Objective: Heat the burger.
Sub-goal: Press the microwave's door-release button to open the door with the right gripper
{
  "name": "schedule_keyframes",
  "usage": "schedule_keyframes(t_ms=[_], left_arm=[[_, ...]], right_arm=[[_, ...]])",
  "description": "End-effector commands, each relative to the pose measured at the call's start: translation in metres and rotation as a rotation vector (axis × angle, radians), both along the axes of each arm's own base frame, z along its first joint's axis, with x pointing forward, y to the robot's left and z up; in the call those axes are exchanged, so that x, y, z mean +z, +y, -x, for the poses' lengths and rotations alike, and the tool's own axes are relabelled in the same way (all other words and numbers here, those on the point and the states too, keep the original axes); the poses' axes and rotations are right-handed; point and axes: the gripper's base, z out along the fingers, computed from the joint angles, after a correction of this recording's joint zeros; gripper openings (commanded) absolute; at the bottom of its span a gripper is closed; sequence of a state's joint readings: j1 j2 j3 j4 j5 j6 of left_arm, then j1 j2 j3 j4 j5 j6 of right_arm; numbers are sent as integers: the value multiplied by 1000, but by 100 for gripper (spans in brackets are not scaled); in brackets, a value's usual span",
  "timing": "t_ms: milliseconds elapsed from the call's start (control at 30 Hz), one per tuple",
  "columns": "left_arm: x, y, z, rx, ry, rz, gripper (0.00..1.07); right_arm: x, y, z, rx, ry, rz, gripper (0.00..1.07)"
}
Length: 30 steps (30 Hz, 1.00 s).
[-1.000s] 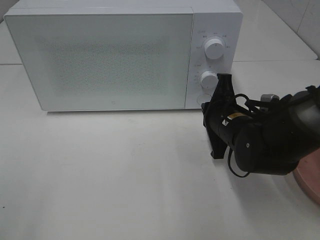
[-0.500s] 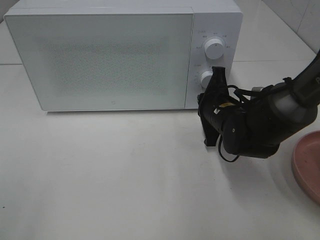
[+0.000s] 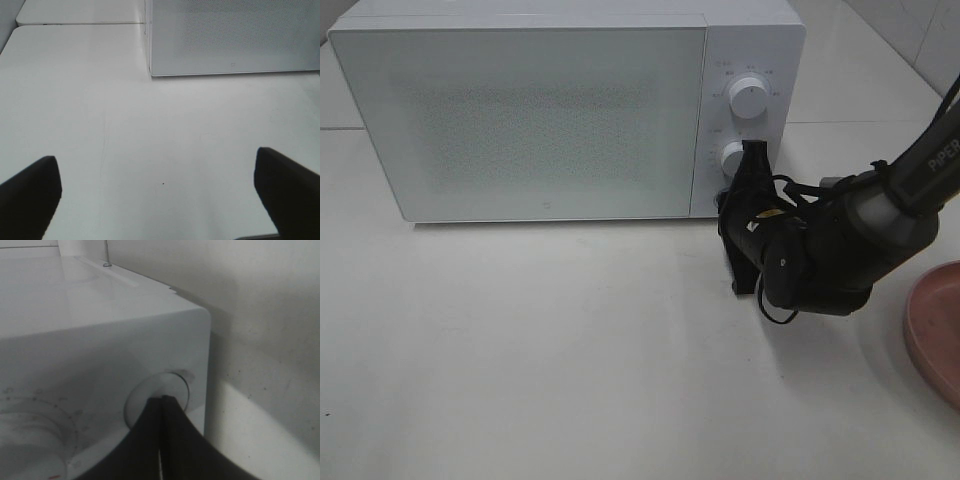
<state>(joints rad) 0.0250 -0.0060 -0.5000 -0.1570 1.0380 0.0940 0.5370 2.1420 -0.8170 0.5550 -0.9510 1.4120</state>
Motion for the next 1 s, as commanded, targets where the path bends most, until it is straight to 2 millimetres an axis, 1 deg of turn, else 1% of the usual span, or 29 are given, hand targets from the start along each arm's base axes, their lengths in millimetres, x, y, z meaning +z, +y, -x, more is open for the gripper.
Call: schedule_keyframes(t_ms=[33,267,333,433,533,567,600,700,767,800,867,1000], left_arm=[[0,0,4,-5,-33,8,100],[0,0,4,-5,-33,8,100],[0,0,4,-5,-33,8,100],[0,0,4,-5,-33,8,100],[0,0,4,-5,-33,8,100],[0,0,4,-5,-33,8,100],[0,0,4,-5,-33,8,100],[0,0,4,-5,-33,8,100],[0,0,4,-5,-33,8,100],[0,0,4,-5,-33,8,100],[0,0,4,-5,-33,8,100],[0,0,4,-5,-33,8,100]], right_arm=[[6,4,-6,20,-44,4,0],[8,2,-8,-8,-71,5,0],[13,4,-12,-12,-107,-4,0],[14,5,-14,-11,-112,-4,0],[17,6,-18,-17,-153,-6,0],[20,6,-21,-30,-186,-5,0],[23,2,-25,-52,-207,6,0],[24,2,-28,-50,-204,7,0],[25,1,-37,-41,-161,20,0],[25,1,-37,-41,-161,20,0],[32,1,-51,-33,-148,43,0],[38,2,-56,-42,-167,44,0]])
